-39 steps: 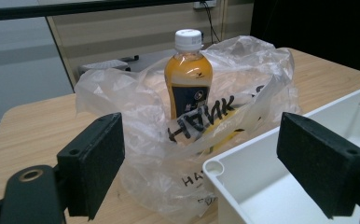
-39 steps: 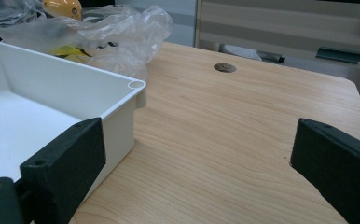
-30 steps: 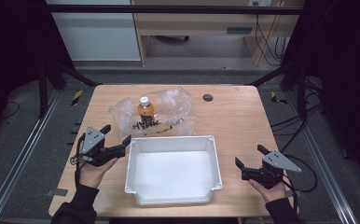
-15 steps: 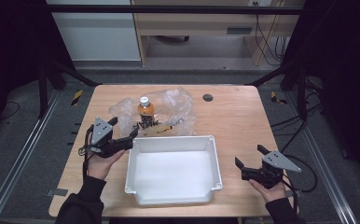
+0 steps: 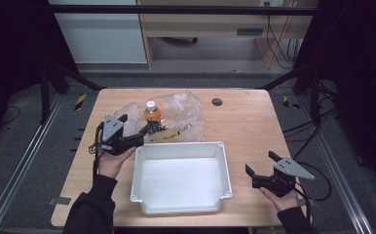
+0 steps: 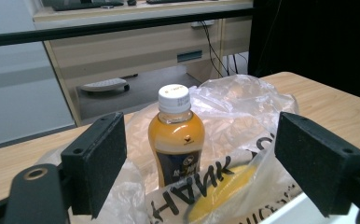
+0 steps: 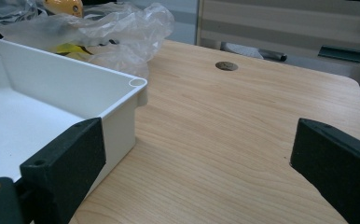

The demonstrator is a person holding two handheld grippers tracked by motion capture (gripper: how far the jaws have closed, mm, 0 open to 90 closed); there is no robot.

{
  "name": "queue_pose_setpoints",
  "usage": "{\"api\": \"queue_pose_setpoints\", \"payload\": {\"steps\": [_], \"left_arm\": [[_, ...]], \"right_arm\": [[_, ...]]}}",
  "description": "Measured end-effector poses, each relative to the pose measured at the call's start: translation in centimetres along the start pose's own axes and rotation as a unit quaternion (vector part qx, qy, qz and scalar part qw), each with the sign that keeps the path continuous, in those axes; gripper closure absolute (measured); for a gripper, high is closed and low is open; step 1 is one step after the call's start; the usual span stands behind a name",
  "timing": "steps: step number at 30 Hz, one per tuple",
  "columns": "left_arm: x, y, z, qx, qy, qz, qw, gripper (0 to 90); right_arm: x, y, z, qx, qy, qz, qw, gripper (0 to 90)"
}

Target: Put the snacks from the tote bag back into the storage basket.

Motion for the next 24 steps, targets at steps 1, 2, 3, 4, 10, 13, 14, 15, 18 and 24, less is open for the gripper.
{"api": "queue_pose_setpoints", "payload": {"steps": [1,2,3,4,10,13,14,15,18,24], "left_arm": [[0.2,0.0,0.0,0.0,-0.001,-0.001,1.0,16.9],[0.2,0.0,0.0,0.0,-0.001,-0.001,1.0,16.9],[0.4,0.0,-0.1,0.001,-0.001,-0.001,1.0,17.2],[0.8,-0.1,-0.1,0.0,-0.001,-0.001,1.0,17.3],[1.9,-0.3,-0.2,0.002,-0.002,-0.007,1.0,17.5],[2.4,-0.5,-0.2,0.002,-0.002,-0.011,0.9999,17.9],[2.4,-0.5,-0.2,0.002,-0.002,-0.011,0.9999,18.0],[2.5,-0.6,-0.1,0.002,-0.003,-0.013,0.9999,18.0],[3.1,-1.0,0.1,0.003,-0.008,-0.019,0.9998,18.3],[3.9,-1.1,0.4,0.007,-0.011,-0.021,0.9997,18.6]], "right_arm": [[0.0,0.0,0.0,0.0,0.0,0.0,1.0,3.4],[0.0,0.0,0.0,0.0,0.0,0.0,1.0,3.4],[0.0,0.0,0.0,0.0,-0.001,0.0,1.0,3.4],[0.0,0.0,0.0,0.0,0.0,0.0,1.0,3.4],[0.0,0.0,0.0,0.0,-0.001,-0.001,1.0,3.4],[0.0,0.0,0.0,0.001,-0.001,-0.001,1.0,3.4],[0.0,0.0,0.0,0.001,-0.001,-0.001,1.0,3.4],[0.0,0.0,0.0,0.001,-0.001,-0.001,1.0,3.4],[0.0,0.0,0.0,0.0,-0.001,-0.002,1.0,3.4],[0.1,0.0,0.0,0.0,-0.001,-0.002,1.0,3.4]]}}
Point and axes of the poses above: each handheld gripper's, and its own axes: x roughly forward along the jaws, z roughly out of its underside, y roughly to its right, the point moved 8 cm from there along x, roughly forward along the jaws, and after that the axes turned 6 degrees about -x, right-handed, at the moved point
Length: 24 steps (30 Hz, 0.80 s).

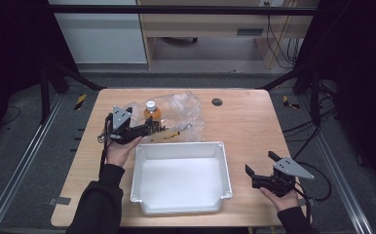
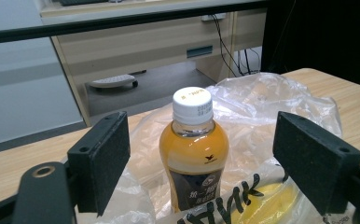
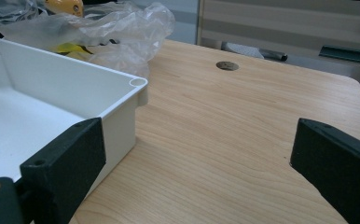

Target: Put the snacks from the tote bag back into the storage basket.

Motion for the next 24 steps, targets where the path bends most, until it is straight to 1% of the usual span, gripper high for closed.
{"api": "queue_pose_setpoints", "payload": {"steps": [7,13,16,18,24], "left_arm": [[1.0,0.0,0.4,0.002,-0.009,0.0,1.0,18.7],[2.1,0.2,0.3,0.005,-0.014,0.0,0.9999,19.6],[2.4,0.2,0.3,0.004,-0.014,0.001,0.9999,20.2],[2.9,0.2,0.3,-0.002,-0.017,0.004,0.9998,20.8],[3.6,0.2,0.3,0.0,-0.023,0.002,0.9997,22.4]], "right_arm": [[0.0,0.0,0.0,0.0,-0.001,0.0,1.0,3.4],[0.0,0.0,0.0,0.0,-0.001,0.001,1.0,3.4],[0.0,0.0,0.0,-0.001,-0.001,0.0,1.0,3.4],[0.0,0.0,0.0,-0.001,-0.001,0.0,1.0,3.4],[0.0,0.0,0.0,0.0,-0.001,0.0,1.0,3.4]]}}
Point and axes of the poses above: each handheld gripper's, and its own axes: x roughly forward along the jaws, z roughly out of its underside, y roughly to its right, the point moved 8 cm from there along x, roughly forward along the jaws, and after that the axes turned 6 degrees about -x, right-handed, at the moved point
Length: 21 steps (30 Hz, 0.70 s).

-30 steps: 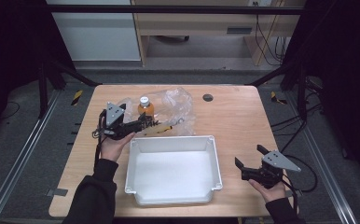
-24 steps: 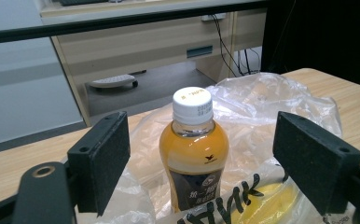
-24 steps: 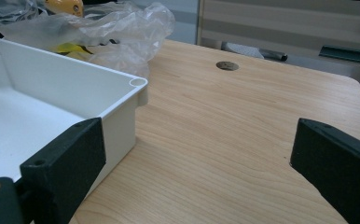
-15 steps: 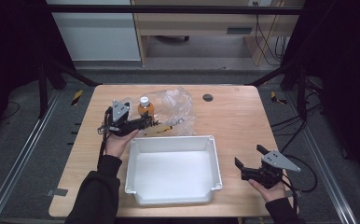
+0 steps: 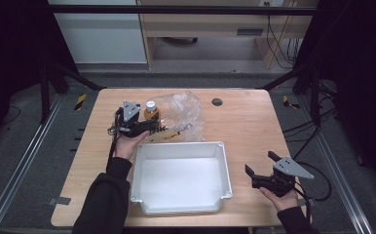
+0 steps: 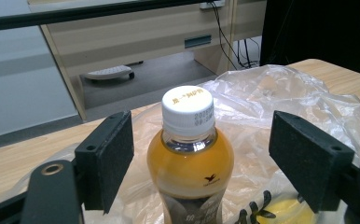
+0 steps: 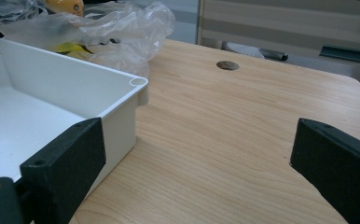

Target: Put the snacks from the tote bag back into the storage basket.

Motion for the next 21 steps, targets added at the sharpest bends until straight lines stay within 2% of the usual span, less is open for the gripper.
{"api": "queue_pose_setpoints", "payload": {"steps": [8,16,21], "left_arm": [[0.9,0.2,-0.5,0.006,0.003,0.002,1.0,29.8],[1.7,-0.3,0.0,-0.009,-0.009,-0.001,0.9999,40.3],[1.9,-0.4,-0.2,-0.012,-0.007,0.0,0.9999,47.1]], "right_arm": [[0.0,0.0,0.0,0.001,0.0,-0.001,1.0,3.4],[0.0,0.0,0.0,0.0,0.0,-0.001,1.0,3.5],[0.0,0.0,0.0,0.0,0.0,0.0,1.0,3.5]]}}
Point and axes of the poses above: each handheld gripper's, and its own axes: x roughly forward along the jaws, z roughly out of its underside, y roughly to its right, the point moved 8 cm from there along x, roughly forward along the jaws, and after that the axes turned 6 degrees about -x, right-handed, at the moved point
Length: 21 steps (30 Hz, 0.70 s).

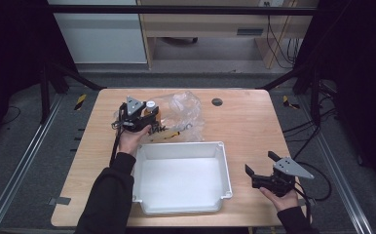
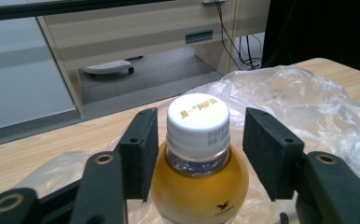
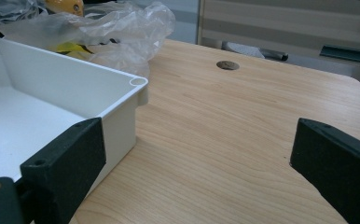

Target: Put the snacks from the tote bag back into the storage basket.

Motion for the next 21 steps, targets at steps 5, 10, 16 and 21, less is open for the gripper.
{"api": "queue_pose_setpoints", "payload": {"steps": [5,10,16,21], "left_arm": [[0.16,0.05,-0.2,0.002,0.001,-0.002,1.0,53.8],[0.2,-0.14,-0.18,-0.003,0.001,-0.004,1.0,57.2],[0.32,-0.13,-0.16,0.0,0.002,-0.005,1.0,57.5],[0.53,-0.12,-0.07,0.003,0.002,-0.008,1.0,57.3]], "right_arm": [[-0.02,-0.02,-0.02,0.0,0.001,-0.001,1.0,3.5],[-0.02,0.0,-0.01,0.001,0.0,-0.001,1.0,3.5],[-0.01,-0.01,-0.01,0.001,0.0,-0.001,1.0,3.5],[-0.01,-0.02,-0.01,0.001,0.0,-0.001,1.0,3.5]]}}
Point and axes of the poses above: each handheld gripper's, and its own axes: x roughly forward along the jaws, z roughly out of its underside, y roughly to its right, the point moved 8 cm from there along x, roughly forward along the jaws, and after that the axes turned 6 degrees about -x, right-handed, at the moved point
